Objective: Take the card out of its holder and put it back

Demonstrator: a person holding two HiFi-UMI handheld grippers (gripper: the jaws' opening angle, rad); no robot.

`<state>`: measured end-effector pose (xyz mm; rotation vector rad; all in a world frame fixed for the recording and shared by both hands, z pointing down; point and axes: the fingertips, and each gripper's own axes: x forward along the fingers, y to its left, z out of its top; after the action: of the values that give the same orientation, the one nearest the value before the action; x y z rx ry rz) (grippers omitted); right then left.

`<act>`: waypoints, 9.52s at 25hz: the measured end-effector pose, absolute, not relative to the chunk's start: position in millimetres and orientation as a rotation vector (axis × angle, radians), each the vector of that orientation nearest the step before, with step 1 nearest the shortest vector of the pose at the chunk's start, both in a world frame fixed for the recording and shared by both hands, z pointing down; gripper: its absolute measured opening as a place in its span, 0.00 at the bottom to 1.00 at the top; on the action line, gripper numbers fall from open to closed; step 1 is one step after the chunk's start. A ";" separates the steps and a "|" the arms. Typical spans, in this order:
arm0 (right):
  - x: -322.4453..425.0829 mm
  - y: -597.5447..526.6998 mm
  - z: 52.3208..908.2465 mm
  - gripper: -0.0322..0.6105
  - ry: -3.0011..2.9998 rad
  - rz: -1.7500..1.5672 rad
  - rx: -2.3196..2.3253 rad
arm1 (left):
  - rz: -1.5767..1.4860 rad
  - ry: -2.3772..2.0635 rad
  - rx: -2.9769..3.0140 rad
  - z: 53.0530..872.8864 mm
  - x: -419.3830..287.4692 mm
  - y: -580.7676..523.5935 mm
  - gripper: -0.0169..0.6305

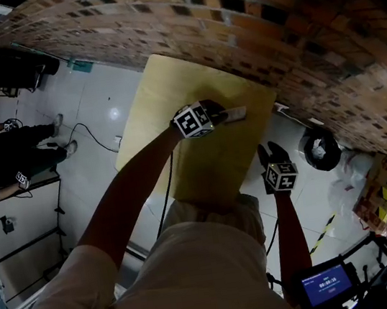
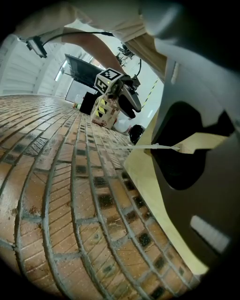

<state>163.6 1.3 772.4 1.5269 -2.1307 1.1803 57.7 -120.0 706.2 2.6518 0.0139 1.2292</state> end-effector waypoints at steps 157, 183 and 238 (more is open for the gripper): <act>109.9 -7.5 552.5 0.31 -2.452 0.610 1.557 | 0.605 -1.148 2.351 584.7 -144.5 -24.3 0.23; -16.0 52.5 535.6 0.30 -2.403 0.531 1.582 | 0.569 -0.995 2.420 574.3 -252.6 47.9 0.23; -141.2 131.0 510.7 0.19 -2.464 0.520 1.626 | 0.375 -1.153 2.380 542.3 -429.5 130.3 0.23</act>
<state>-141.2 131.0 510.7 1.6263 -2.4643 0.5196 -429.5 130.3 542.3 2.3798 -1.1529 0.3750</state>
